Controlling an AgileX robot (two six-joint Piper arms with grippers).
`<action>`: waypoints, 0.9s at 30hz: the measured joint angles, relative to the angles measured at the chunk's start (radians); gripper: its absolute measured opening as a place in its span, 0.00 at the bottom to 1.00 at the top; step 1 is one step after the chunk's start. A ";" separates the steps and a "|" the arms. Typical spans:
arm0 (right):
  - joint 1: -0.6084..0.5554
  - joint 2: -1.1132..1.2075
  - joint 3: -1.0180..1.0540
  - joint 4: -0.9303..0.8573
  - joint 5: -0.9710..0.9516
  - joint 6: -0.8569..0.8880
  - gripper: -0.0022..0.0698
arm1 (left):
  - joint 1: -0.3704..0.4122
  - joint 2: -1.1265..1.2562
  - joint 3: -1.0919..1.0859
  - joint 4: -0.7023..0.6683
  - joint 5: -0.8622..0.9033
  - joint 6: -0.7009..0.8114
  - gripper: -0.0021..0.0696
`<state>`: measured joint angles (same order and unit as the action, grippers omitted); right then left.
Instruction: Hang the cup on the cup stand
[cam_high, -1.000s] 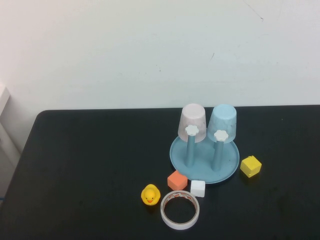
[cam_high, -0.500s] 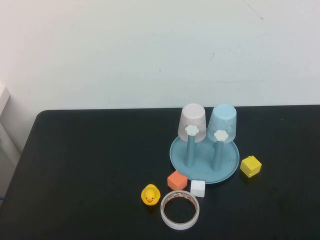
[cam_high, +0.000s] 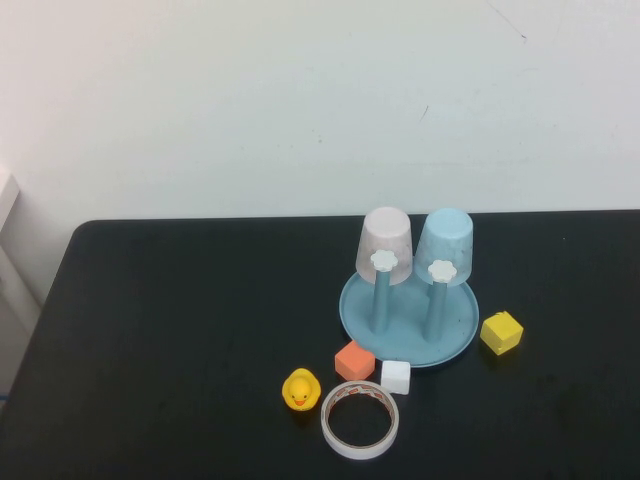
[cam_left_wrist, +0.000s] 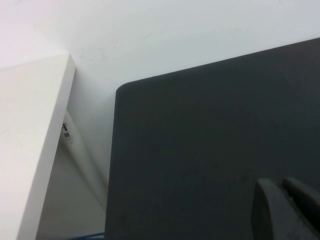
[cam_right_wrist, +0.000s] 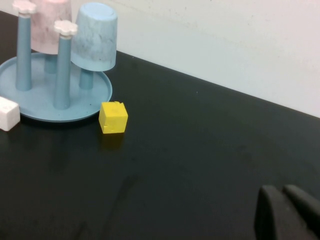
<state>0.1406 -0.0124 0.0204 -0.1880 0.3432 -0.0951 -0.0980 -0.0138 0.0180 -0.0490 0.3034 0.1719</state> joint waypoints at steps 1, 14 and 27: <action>0.000 0.000 0.000 0.000 0.000 0.000 0.03 | 0.000 0.000 0.000 0.000 0.000 0.000 0.03; -0.011 0.000 -0.001 0.037 0.002 0.049 0.03 | 0.000 0.000 0.000 0.000 0.000 0.000 0.03; -0.038 0.000 -0.001 0.037 0.002 0.034 0.03 | 0.000 0.000 0.000 0.000 0.000 0.000 0.03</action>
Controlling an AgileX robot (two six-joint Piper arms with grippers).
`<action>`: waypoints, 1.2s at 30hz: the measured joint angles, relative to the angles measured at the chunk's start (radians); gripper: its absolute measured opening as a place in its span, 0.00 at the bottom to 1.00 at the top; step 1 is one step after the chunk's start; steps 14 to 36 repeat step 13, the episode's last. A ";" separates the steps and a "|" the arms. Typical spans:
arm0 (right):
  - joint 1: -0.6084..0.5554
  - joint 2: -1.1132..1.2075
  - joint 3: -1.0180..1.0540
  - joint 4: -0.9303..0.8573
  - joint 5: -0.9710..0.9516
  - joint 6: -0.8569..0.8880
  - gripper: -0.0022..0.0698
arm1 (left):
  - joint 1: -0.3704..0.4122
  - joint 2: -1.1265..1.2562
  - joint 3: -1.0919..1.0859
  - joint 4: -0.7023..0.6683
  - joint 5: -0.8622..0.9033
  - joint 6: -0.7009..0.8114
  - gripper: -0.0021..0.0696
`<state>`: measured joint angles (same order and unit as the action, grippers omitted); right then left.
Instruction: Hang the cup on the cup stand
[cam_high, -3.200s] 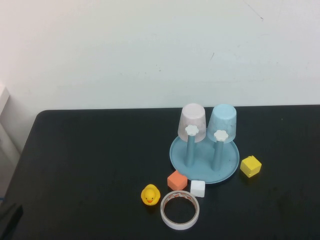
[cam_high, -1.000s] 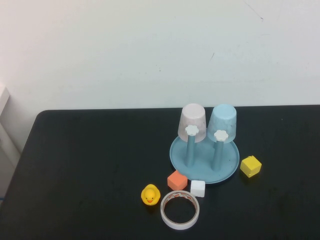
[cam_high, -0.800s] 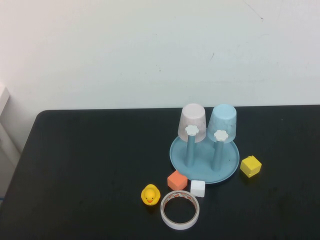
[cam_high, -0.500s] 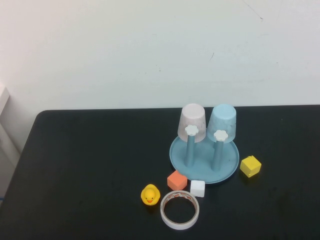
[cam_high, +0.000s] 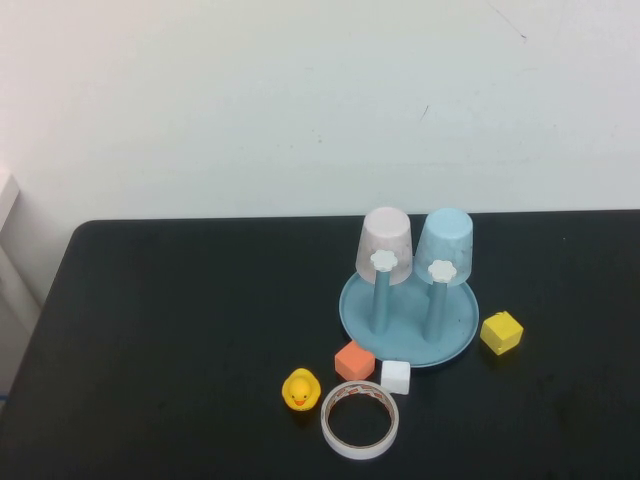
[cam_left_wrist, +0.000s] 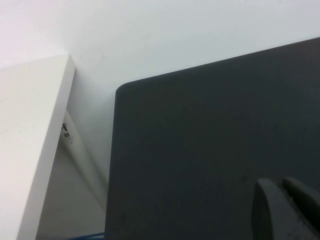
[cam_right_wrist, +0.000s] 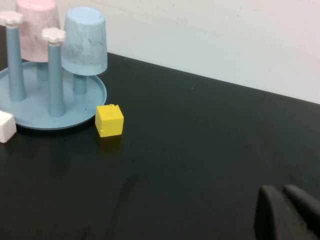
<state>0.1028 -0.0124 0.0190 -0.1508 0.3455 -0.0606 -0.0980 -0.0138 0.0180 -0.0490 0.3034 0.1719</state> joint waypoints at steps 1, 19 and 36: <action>0.000 0.000 0.000 0.000 0.000 0.000 0.03 | 0.000 0.000 0.000 0.000 0.000 0.000 0.03; -0.025 0.000 0.000 0.000 0.002 0.000 0.03 | 0.000 0.000 0.000 0.000 0.000 0.000 0.03; -0.025 0.000 0.000 0.000 0.002 0.000 0.03 | 0.000 0.000 0.000 0.000 0.000 0.000 0.03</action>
